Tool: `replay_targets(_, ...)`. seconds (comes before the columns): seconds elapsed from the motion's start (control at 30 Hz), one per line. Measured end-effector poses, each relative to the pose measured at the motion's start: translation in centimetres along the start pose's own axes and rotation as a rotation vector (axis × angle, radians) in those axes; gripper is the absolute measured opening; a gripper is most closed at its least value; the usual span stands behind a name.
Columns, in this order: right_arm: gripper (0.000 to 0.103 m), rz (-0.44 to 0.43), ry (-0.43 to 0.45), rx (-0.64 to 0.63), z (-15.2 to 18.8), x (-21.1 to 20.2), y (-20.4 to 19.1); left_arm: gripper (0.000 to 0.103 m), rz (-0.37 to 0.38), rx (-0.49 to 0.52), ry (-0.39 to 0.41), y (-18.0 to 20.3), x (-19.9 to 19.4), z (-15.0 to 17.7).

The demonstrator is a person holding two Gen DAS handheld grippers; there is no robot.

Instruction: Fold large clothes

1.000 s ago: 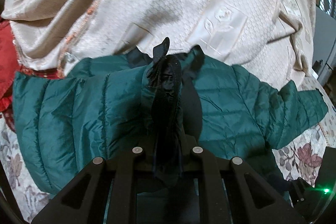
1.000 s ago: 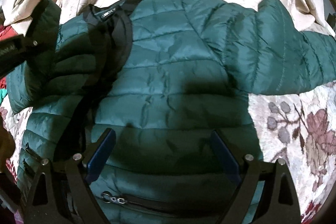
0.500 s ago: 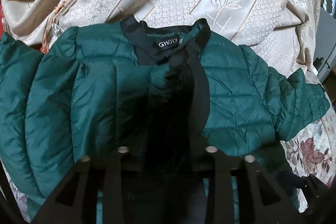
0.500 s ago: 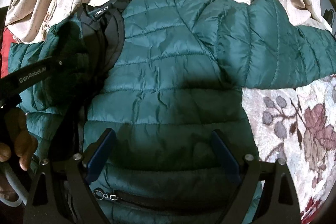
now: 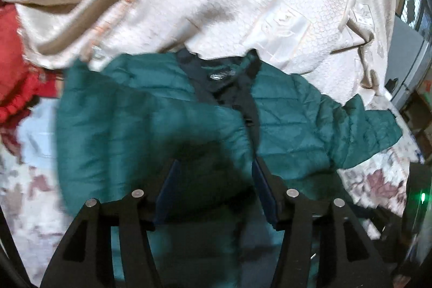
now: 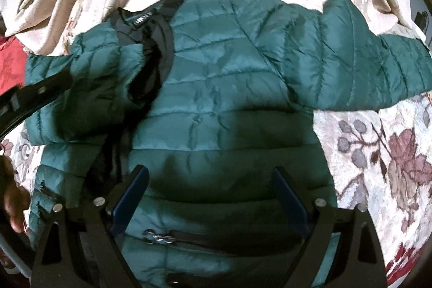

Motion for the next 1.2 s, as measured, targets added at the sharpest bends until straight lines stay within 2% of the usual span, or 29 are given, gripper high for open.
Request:
replay_targets(0.13, 0.094, -0.040, 0.021, -0.020, -0.5, -0.6, -2.0, 0.038, -0.080, -0.005, 0.031, -3.3, -3.7, 0.4)
replay_targets(0.33, 0.094, -0.100, 0.033, -0.036, -2.3, -0.1, -5.4, 0.038, -0.165, -0.096, 0.080, -9.0, -7.2, 1.7)
replay_targets(0.47, 0.094, -0.102, 0.028, -0.044, -4.1, 1.3, -7.2, 0.038, -0.237, -0.154, 0.124, -12.5, -8.0, 2.4)
replay_targets(0.63, 0.094, -0.103, 0.048, -0.058, -6.8, 3.1, -9.4, 0.038, -0.248, -0.226, 0.106, -15.3, -6.6, 3.4)
replay_targets(0.7, 0.090, -0.110, 0.040, -0.064, -7.4, 4.0, -10.2, 0.038, -0.247, -0.235, 0.099, -15.8, -6.0, 3.7)
replay_targets(0.77, 0.080, -0.122, 0.027, -0.072, -7.7, 4.8, -10.8, 0.038, -0.249, -0.234, 0.093, -16.1, -5.6, 3.8)
replay_targets(0.9, 0.074, -0.138, -0.002, -0.088, -7.9, 6.4, -12.2, 0.038, -0.250, -0.248, 0.087, -16.7, -5.1, 3.8)
replay_targets(1.0, 0.063, -0.141, -0.011, -0.085, -7.8, 7.3, -12.6, 0.038, -0.252, -0.257, 0.082, -17.0, -4.9, 3.9)
replay_targets(1.07, 0.046, -0.139, 0.006, -0.096, -7.9, 7.3, -12.8, 0.038, -0.252, -0.262, 0.078, -17.2, -4.8, 4.0)
replay_targets(1.1, 0.042, -0.133, 0.016, -0.108, -7.9, 7.2, -13.0, 0.038, -0.251, -0.263, 0.076, -17.2, -4.8, 4.1)
replay_targets(1.17, 0.027, -0.109, 0.045, -0.140, -7.9, 6.7, -13.3, 0.038, -0.251, -0.264, 0.074, -17.2, -4.7, 4.1)
replay_targets(1.2, 0.024, -0.097, 0.063, -0.155, -8.0, 6.3, -13.5, 0.038, -0.250, -0.265, 0.074, -17.1, -4.7, 4.1)
Point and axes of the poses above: each gripper's, at about its wrist camera, not at the fingertips, and x roughly the way its jaws point, y to its right, z to its underside, the point moved 8 cm from there along x, roughly the way its jaws point, and after that the axes turned 15 degrees about z, right-handed, at the moved point
